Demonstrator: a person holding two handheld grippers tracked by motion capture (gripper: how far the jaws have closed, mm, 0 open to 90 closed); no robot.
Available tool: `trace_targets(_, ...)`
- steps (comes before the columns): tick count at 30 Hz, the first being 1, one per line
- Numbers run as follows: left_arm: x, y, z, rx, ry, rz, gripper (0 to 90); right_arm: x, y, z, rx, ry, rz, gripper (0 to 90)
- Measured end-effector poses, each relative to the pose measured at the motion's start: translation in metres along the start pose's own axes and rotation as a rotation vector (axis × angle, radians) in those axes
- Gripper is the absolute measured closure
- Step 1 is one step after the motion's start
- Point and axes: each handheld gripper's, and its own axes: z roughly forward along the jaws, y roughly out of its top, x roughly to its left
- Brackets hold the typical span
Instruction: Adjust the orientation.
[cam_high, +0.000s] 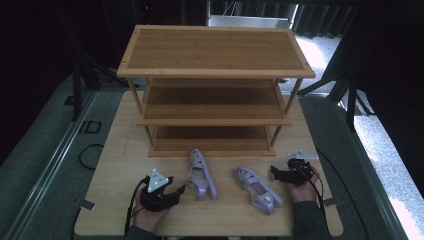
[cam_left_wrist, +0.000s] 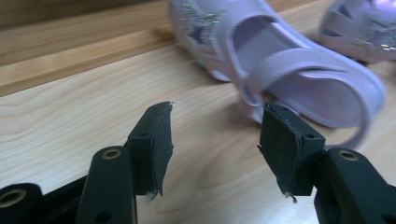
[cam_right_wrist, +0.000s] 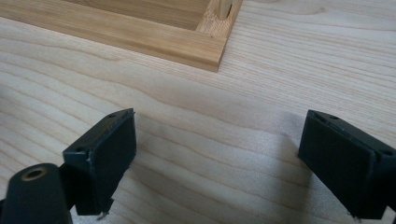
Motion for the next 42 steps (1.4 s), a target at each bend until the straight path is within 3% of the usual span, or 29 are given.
trace_targets(4,-0.005,0.001,0.006,0.018,-0.020,0.023,48.1,0.000,0.000,0.000,0.000,0.000,0.000,10.8)
trace_targets(7,-0.006,0.002,0.013,0.030,-0.038,0.017,51.5,0.000,0.000,0.000,0.000,0.000,0.000,10.8)
trace_targets(11,-0.008,0.005,0.022,0.047,-0.038,0.033,55.9,0.000,0.000,0.000,0.000,0.000,0.000,10.8)
trace_targets(14,-0.009,0.007,0.031,0.090,0.002,0.050,60.0,0.000,0.000,0.000,0.000,0.000,0.000,10.8)
trace_targets(16,-0.008,0.007,0.033,0.091,-0.018,0.042,61.9,0.000,0.000,0.000,0.000,0.000,0.000,10.8)
trace_targets(25,-0.004,0.013,0.030,0.076,-0.044,0.042,80.8,0.000,0.000,0.000,0.000,0.000,0.000,10.8)
trace_targets(35,-0.004,0.019,0.021,0.066,-0.057,0.065,83.8,0.000,0.000,0.000,0.000,0.000,0.000,10.8)
trace_targets(42,0.001,0.025,0.004,0.046,-0.064,0.085,84.4,0.000,0.000,0.000,0.000,0.000,0.000,10.9)
